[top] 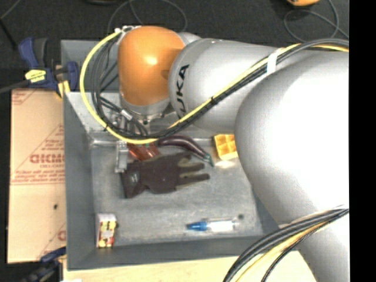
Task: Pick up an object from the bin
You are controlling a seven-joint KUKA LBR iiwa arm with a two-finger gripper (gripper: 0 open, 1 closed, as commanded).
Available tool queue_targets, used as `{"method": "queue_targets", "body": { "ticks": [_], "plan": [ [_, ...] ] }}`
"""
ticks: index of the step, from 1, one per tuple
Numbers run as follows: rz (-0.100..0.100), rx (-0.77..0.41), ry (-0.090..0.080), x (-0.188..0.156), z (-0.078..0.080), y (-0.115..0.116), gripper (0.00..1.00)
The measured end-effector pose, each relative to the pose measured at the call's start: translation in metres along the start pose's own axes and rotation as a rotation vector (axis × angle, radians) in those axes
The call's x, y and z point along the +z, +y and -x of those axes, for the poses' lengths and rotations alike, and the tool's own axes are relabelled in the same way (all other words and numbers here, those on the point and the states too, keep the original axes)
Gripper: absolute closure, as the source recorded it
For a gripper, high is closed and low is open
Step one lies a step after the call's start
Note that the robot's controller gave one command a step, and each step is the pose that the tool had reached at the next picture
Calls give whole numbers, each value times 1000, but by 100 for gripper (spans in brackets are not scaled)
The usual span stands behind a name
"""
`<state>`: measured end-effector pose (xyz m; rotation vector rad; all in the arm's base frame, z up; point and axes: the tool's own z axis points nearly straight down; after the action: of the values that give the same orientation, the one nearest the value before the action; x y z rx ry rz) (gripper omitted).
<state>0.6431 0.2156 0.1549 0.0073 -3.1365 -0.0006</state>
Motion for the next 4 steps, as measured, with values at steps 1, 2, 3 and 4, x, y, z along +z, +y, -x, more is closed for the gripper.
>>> {"method": "queue_targets", "body": {
  "ticks": [1, 2, 3, 4],
  "plan": [
    [1, 3, -8, -5, 2, -1, 0],
    [3, -59, -11, 33, -16, -45, 0],
    [-1, -55, -1, 48, -20, -72, 0],
    [4, -60, -18, 44, -25, -84, 0]
  ]
}}
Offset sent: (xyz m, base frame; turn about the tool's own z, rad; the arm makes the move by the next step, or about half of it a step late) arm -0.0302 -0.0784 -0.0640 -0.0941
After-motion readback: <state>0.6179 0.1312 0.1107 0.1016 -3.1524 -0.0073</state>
